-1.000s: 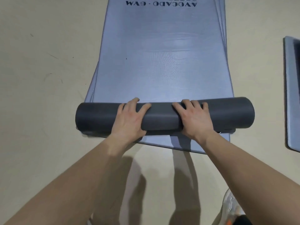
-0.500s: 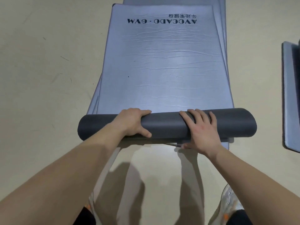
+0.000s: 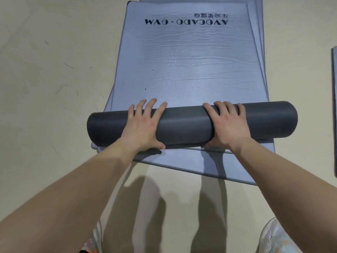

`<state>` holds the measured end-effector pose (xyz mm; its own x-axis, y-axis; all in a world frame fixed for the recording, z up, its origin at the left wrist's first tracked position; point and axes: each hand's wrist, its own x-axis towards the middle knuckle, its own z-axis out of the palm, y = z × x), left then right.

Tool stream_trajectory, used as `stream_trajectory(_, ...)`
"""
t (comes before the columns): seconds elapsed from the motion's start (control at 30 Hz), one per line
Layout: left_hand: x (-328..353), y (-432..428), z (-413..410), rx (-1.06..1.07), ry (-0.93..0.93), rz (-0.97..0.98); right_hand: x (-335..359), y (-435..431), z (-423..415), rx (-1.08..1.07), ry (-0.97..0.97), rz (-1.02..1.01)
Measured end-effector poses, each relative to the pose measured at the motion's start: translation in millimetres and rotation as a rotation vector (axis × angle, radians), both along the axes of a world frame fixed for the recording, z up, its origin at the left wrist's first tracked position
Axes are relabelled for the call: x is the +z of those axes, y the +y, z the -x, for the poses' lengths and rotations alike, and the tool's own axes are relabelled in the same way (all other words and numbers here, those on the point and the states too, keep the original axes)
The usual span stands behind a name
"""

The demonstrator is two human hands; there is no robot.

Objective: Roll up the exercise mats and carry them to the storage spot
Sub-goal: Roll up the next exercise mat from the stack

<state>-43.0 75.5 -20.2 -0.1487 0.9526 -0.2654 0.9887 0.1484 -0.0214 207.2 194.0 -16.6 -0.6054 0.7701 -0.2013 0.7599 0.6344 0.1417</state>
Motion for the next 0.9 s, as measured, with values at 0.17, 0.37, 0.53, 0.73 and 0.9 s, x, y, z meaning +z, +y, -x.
stream_trajectory(0.17,-8,-1,-3,-0.066,0.068,-0.092,17,20,15,0.044,-0.120,0.095)
stream_trajectory(0.37,19,-31,-10,-0.114,-0.127,0.224,36,-19,5,0.002,-0.223,0.406)
stream_trajectory(0.53,29,-42,-13,-0.062,-0.250,0.298,19,-97,-29,0.013,-0.124,0.161)
stream_trajectory(0.73,15,-95,-54,0.061,0.004,0.147,22,-61,-15,-0.012,-0.048,0.312)
stream_trajectory(0.9,8,-48,-24,0.045,-0.084,0.062,14,-36,-9,0.023,-0.072,0.273)
